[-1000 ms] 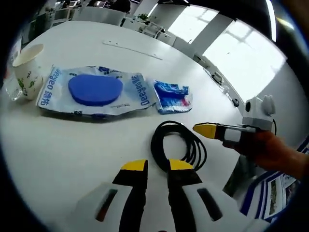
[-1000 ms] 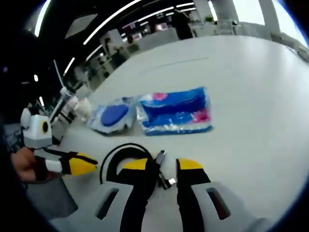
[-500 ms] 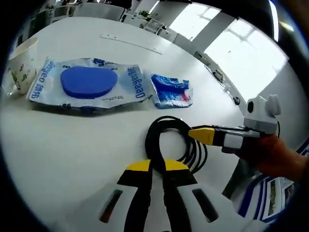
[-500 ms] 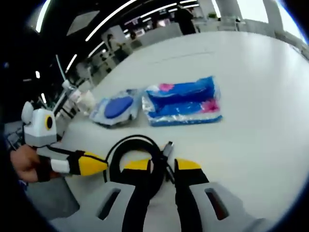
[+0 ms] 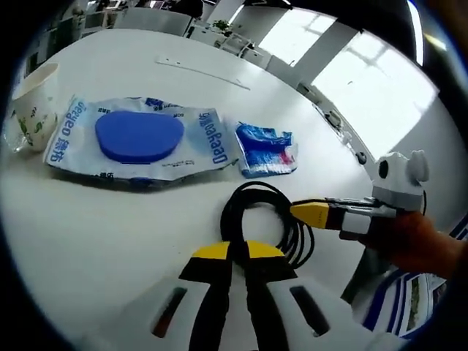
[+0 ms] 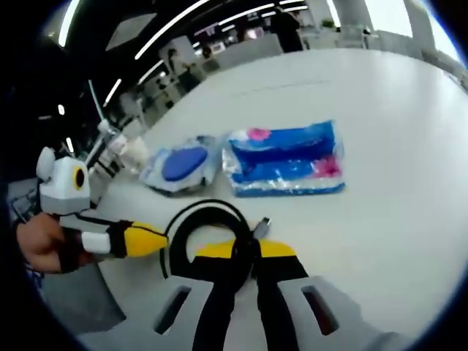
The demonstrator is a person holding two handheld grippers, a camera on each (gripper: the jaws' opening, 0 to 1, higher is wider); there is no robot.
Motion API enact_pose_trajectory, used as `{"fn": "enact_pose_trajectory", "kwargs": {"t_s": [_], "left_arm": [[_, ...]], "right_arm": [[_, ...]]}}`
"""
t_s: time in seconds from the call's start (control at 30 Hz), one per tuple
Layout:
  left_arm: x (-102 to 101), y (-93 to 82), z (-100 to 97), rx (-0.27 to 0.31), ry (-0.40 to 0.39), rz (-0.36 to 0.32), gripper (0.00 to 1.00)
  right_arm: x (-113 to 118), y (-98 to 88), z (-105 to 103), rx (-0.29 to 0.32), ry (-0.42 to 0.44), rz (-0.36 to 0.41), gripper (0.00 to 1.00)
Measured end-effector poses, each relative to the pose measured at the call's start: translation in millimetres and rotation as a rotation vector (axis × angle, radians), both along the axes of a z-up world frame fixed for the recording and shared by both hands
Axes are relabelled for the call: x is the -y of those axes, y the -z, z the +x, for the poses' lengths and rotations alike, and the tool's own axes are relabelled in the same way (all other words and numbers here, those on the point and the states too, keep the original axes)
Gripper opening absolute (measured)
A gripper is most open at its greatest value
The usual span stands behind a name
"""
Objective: Arrange the tabletop items into an orderly group along one side of the table until the central work area is clear of visible clutter.
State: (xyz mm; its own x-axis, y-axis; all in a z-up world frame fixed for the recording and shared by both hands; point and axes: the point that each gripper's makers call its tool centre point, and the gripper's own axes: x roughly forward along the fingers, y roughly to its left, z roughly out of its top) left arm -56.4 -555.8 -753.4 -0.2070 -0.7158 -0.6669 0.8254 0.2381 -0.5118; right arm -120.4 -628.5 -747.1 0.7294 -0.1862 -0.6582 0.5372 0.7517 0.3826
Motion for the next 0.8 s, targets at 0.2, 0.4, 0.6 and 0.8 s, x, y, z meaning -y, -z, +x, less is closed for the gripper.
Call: {"fn": "enact_pose_trajectory", "kwargs": {"t_s": [0.2, 0.4, 0.6, 0.8], "left_arm": [[0, 0.8, 1.8, 0.002, -0.004, 0.001, 0.02], [-1, 0.2, 4.3, 0.007, -0.020, -0.002, 0.02], [0, 2.0, 11.9, 0.013, -0.047, 0.005, 0.01], [0, -0.5, 14.5, 0.010, -0.064, 0.000, 0.01]], "right_arm": [[-3, 0.4, 11, -0.013, -0.026, -0.011, 0.00], [-1, 2.8, 4, -0.049, -0.012, -0.032, 0.05], [-1, 6.2, 2, -0.058, -0.012, -0.022, 0.11], [-8, 2.6, 4, -0.081, -0.012, -0.025, 0.13]]}}
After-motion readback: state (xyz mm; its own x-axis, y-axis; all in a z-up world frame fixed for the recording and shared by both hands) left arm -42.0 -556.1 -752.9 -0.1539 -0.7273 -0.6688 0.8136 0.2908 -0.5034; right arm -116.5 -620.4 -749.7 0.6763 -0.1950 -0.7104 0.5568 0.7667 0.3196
